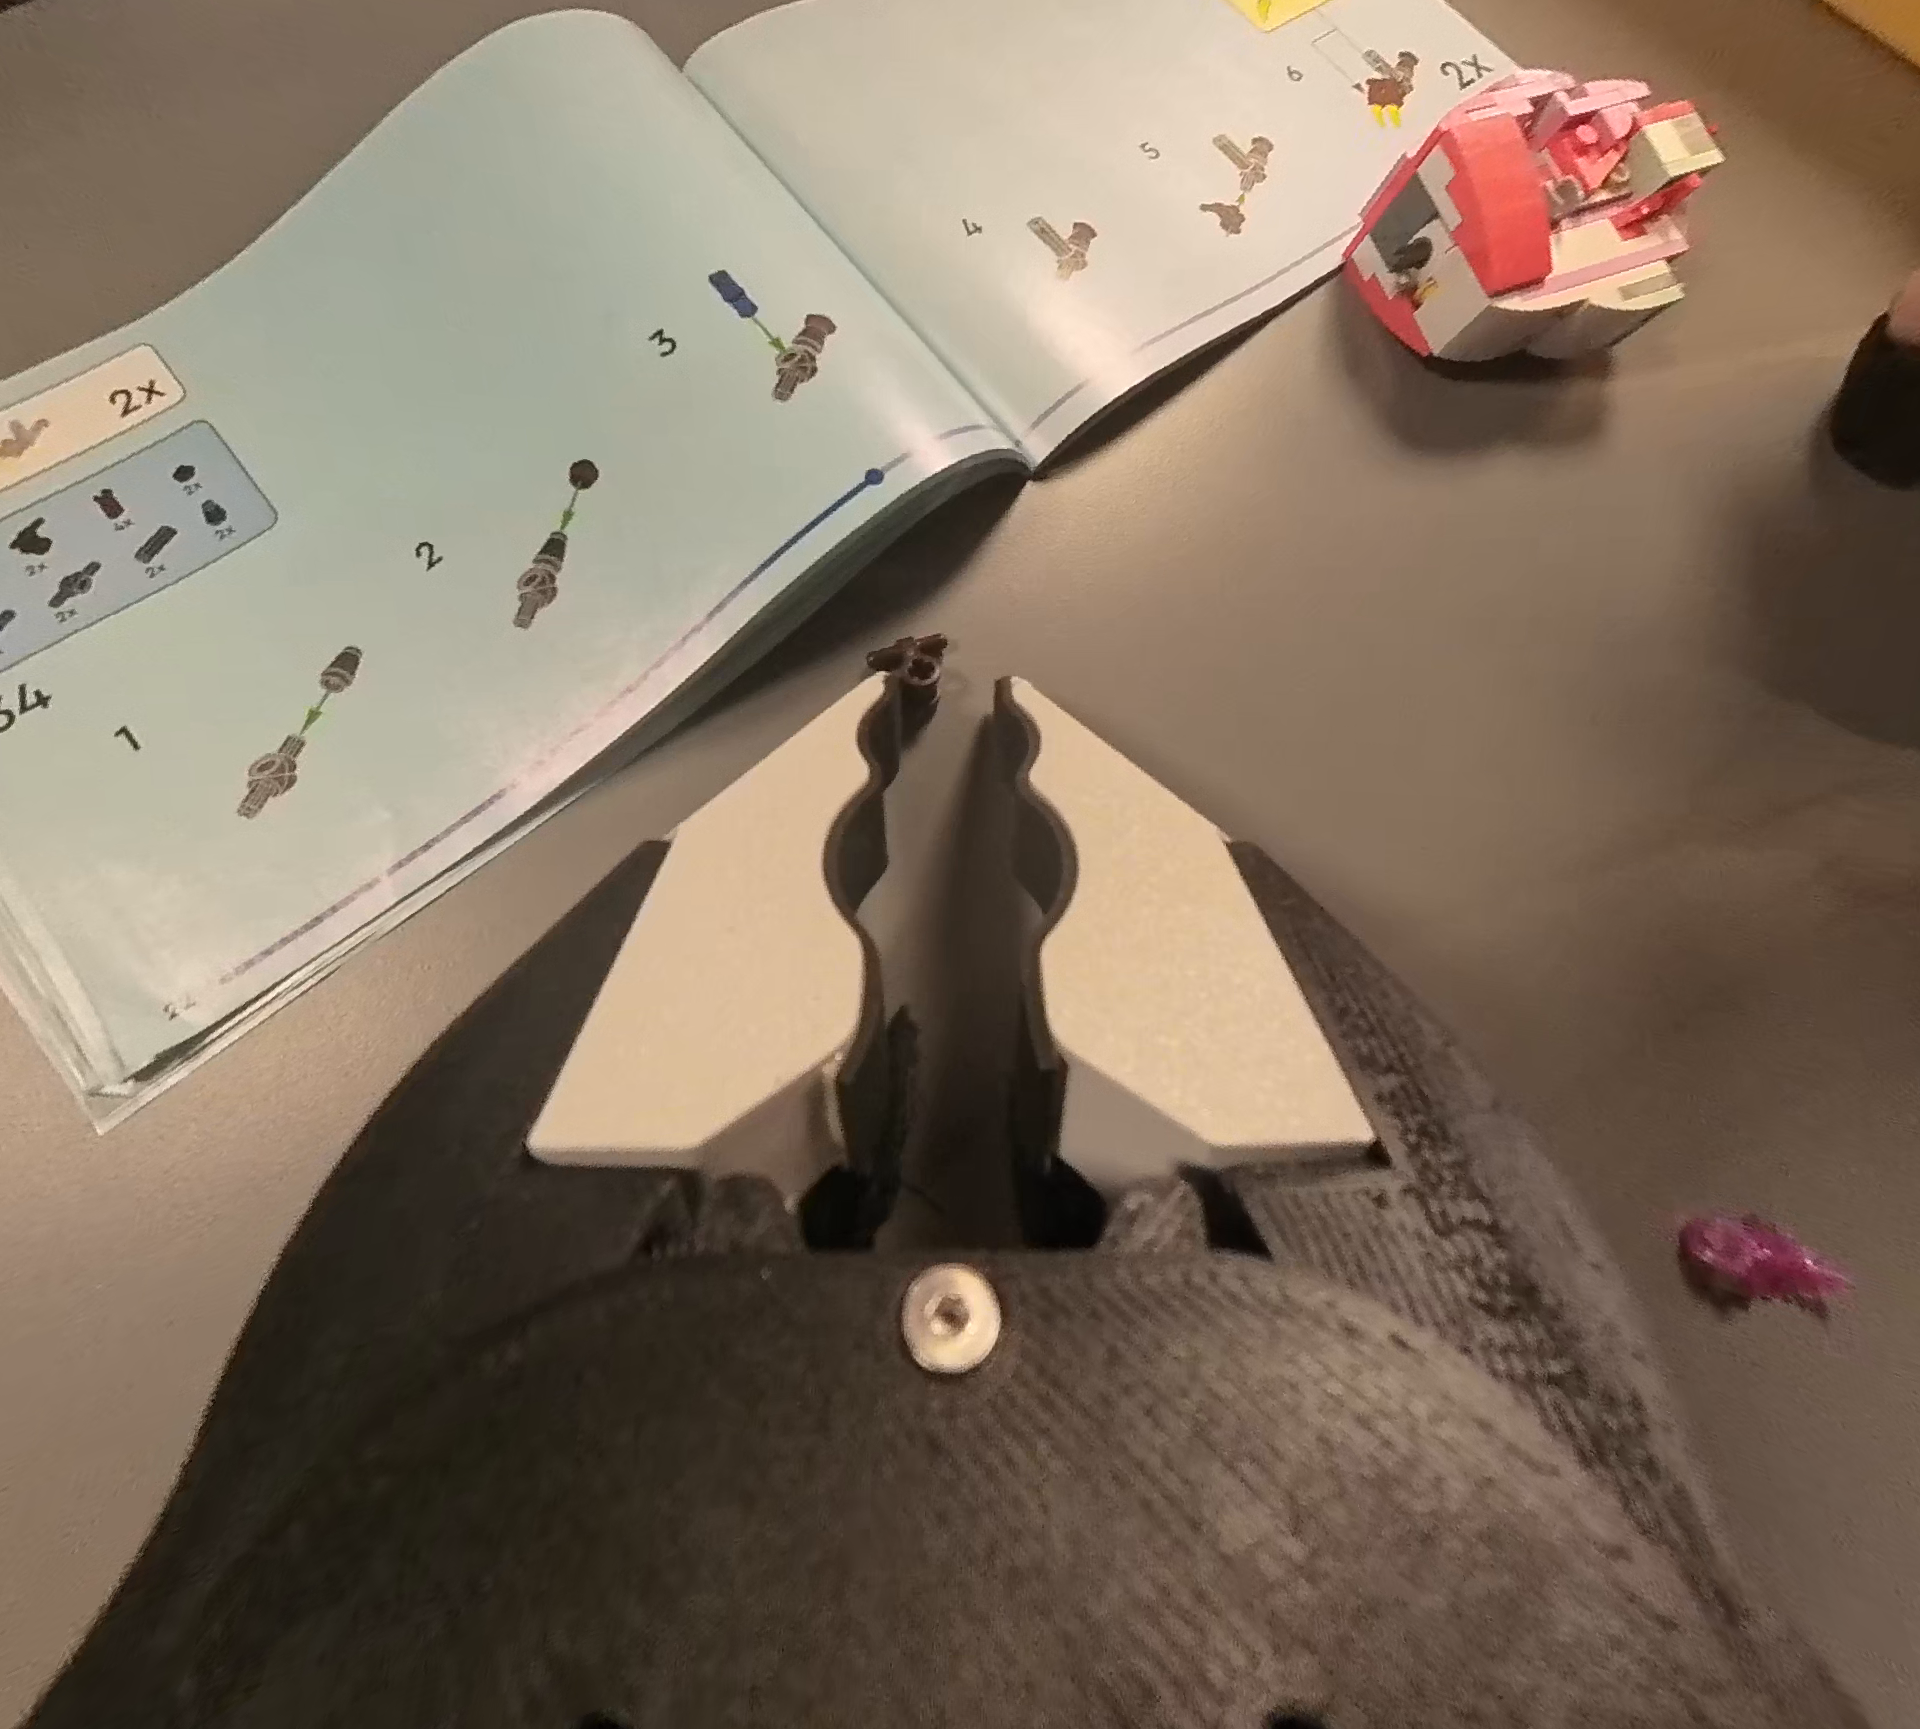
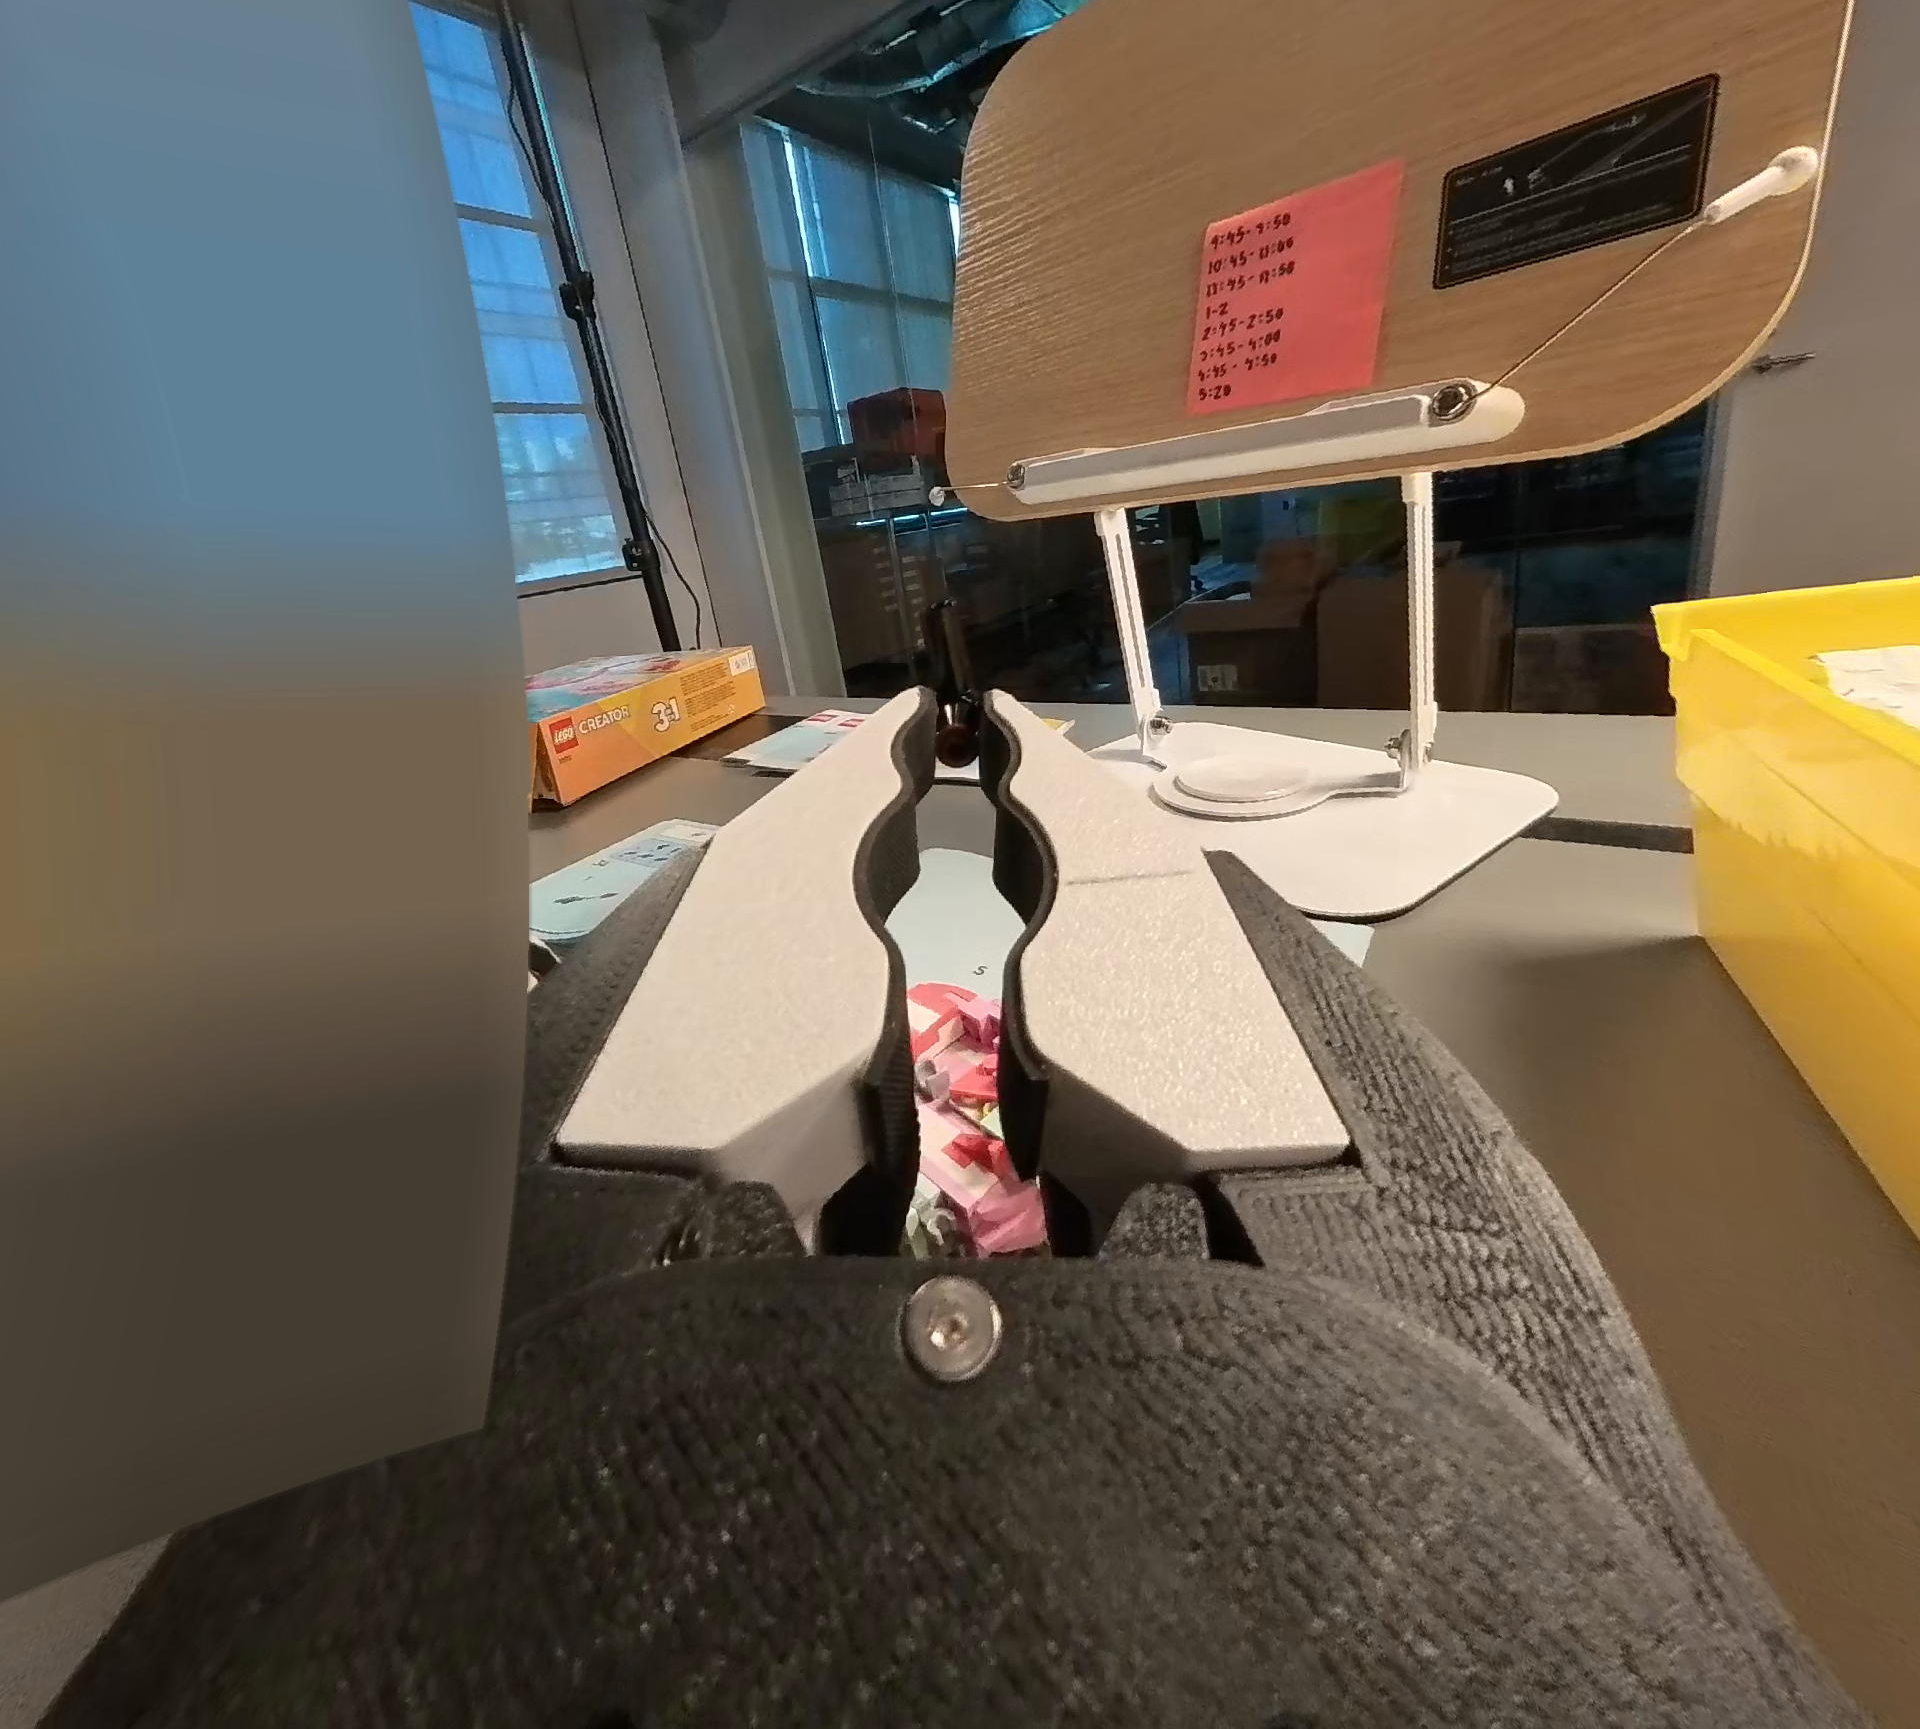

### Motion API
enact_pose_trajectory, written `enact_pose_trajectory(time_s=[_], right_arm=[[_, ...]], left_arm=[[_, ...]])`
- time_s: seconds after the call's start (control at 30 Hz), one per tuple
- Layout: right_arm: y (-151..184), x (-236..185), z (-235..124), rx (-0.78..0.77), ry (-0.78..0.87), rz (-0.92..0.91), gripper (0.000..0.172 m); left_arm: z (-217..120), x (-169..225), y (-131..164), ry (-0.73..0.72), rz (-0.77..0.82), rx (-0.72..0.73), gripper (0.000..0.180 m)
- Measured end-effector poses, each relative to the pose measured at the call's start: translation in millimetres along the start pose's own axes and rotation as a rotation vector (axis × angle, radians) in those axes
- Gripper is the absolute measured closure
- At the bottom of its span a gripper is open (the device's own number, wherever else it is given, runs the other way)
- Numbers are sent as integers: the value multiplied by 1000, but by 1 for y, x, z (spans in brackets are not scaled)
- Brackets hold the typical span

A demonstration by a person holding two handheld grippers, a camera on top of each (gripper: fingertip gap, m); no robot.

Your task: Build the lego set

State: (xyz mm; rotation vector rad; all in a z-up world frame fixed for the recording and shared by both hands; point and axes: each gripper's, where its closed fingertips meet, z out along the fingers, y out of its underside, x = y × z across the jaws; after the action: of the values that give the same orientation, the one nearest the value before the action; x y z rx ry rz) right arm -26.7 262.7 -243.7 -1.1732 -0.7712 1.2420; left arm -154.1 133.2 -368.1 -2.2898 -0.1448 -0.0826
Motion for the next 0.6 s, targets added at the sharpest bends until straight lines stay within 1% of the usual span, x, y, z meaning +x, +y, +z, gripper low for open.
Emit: enact_pose_trajectory(time_s=[0.6], right_arm=[[1,-2,1,-6,-13,3,166]], left_arm=[[0,-1,0,1,-11,4,162]])
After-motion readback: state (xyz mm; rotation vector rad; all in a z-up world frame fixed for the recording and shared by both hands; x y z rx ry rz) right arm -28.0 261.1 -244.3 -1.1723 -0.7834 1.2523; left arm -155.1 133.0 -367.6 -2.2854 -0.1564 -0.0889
